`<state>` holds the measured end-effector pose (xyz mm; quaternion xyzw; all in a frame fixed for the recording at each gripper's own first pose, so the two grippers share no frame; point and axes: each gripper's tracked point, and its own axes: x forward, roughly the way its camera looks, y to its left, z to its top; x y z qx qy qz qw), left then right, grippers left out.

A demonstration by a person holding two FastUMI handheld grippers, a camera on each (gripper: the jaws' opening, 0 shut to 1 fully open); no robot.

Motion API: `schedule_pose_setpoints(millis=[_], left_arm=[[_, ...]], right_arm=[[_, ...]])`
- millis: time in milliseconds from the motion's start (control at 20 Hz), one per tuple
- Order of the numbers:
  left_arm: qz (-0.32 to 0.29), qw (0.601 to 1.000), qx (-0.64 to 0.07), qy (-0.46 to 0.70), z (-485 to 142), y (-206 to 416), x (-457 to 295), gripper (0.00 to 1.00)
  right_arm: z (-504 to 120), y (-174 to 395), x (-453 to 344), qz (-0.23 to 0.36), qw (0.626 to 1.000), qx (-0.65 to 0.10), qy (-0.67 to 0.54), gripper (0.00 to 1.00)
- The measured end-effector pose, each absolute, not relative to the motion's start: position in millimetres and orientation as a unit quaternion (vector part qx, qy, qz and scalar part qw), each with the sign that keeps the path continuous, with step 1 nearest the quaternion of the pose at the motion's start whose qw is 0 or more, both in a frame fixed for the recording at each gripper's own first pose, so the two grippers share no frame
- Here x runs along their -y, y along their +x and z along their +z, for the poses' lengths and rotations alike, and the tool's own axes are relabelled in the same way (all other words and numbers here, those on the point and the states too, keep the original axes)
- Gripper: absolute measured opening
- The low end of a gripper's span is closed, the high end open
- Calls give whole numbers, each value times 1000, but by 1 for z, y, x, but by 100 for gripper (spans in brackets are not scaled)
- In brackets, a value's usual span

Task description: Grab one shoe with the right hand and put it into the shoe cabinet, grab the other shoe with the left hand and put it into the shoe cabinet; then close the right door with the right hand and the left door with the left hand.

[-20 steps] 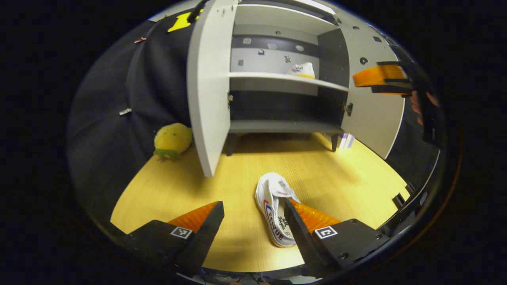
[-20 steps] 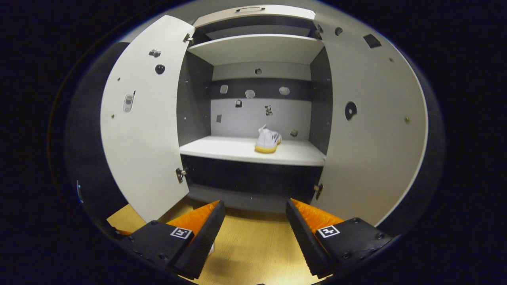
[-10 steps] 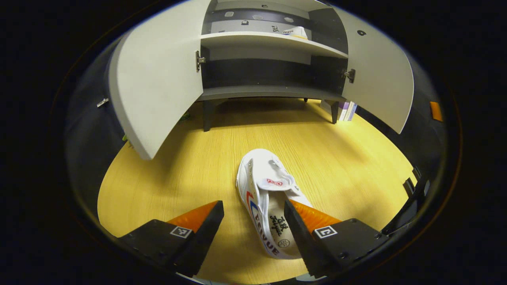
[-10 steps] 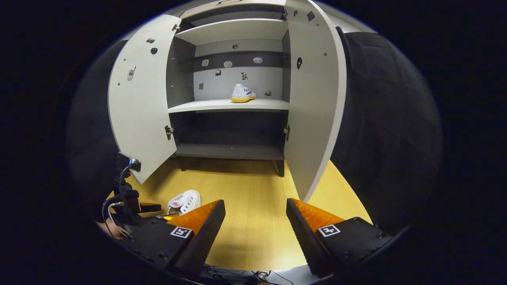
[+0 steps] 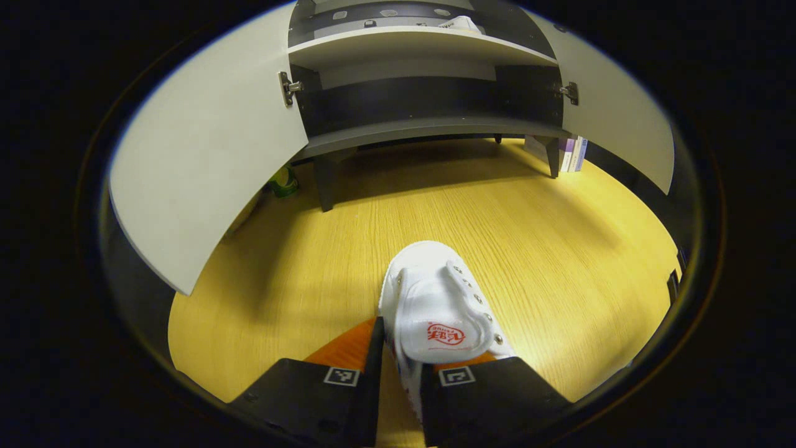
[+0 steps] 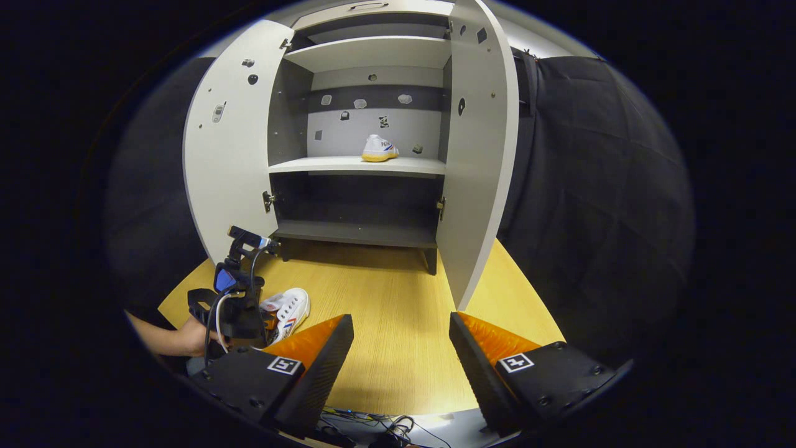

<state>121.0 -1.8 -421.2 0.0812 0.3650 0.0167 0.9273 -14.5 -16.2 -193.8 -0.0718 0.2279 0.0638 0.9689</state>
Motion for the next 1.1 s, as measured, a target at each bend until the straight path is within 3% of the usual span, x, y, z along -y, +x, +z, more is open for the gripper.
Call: schedule_pose_setpoints(millis=[50,100,200,600,1100], left_arm=[[29,924,-368,101,-422,122,-5,28],[38,922,-371,104,-423,120,-9,15],[42,923,-375,79,-423,118,-7,6],[78,936,-342,12,-359,98,-11,5],[58,961,-271,-4,-192,143,16,5]], right_arm=[[-193,-14,17,65,969,-227,-71,99],[-192,-13,16,67,969,-226,-70,98],[-190,-9,12,75,970,-222,-68,99],[-171,8,-2,117,972,-187,-78,99],[-140,27,8,147,976,-148,-62,99]])
